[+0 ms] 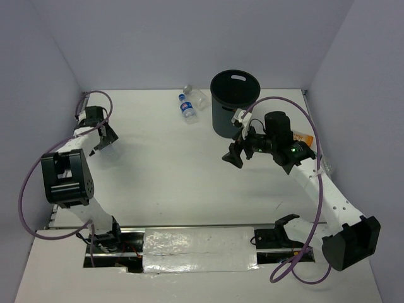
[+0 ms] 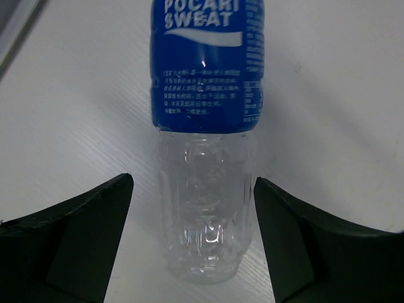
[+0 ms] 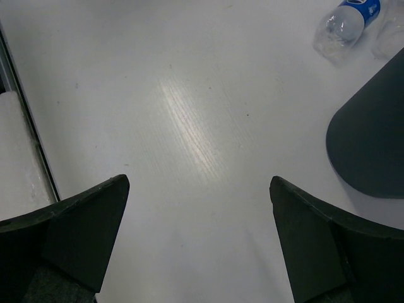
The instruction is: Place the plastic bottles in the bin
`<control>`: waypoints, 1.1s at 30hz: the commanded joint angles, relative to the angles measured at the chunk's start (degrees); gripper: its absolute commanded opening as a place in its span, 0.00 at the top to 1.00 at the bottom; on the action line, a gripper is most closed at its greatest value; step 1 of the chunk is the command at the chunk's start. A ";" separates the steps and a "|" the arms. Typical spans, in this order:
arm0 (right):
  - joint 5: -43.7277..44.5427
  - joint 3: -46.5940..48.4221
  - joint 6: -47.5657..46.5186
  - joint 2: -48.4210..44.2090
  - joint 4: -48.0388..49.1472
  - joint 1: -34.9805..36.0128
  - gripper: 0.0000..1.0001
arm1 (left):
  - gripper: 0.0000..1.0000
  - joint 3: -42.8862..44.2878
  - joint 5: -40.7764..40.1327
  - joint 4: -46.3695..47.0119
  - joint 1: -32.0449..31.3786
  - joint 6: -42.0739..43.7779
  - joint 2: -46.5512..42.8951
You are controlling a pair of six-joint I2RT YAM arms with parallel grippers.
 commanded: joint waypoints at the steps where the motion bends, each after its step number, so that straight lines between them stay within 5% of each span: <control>1: 0.10 1.06 -0.81 -0.98 0.73 0.34 0.00 | 0.10 2.42 5.11 -0.78 1.06 1.13 4.66; 8: -0.25 0.98 -0.55 -1.33 0.73 0.25 0.00 | 0.17 4.00 11.18 -3.06 1.06 2.80 7.83; 12: -0.25 0.97 -0.55 -1.24 0.64 0.25 0.00 | 0.52 5.05 15.57 -3.86 0.97 4.39 7.40; 16: -0.16 0.80 -0.72 -0.72 0.64 0.25 0.00 | 0.73 5.41 28.01 -2.99 0.71 7.45 4.94; 20: -0.16 1.06 -0.81 0.08 0.29 0.25 0.00 | 0.80 3.21 46.74 1.67 -1.48 12.20 -1.38; 25: -5.15 1.85 7.33 2.35 1.69 -0.27 0.00 | 0.86 1.28 69.31 9.13 -12.10 13.88 -6.57; 33: -16.25 -2.44 23.24 3.86 12.83 -0.98 0.00 | 0.85 -5.22 79.39 18.89 -29.35 14.24 -15.43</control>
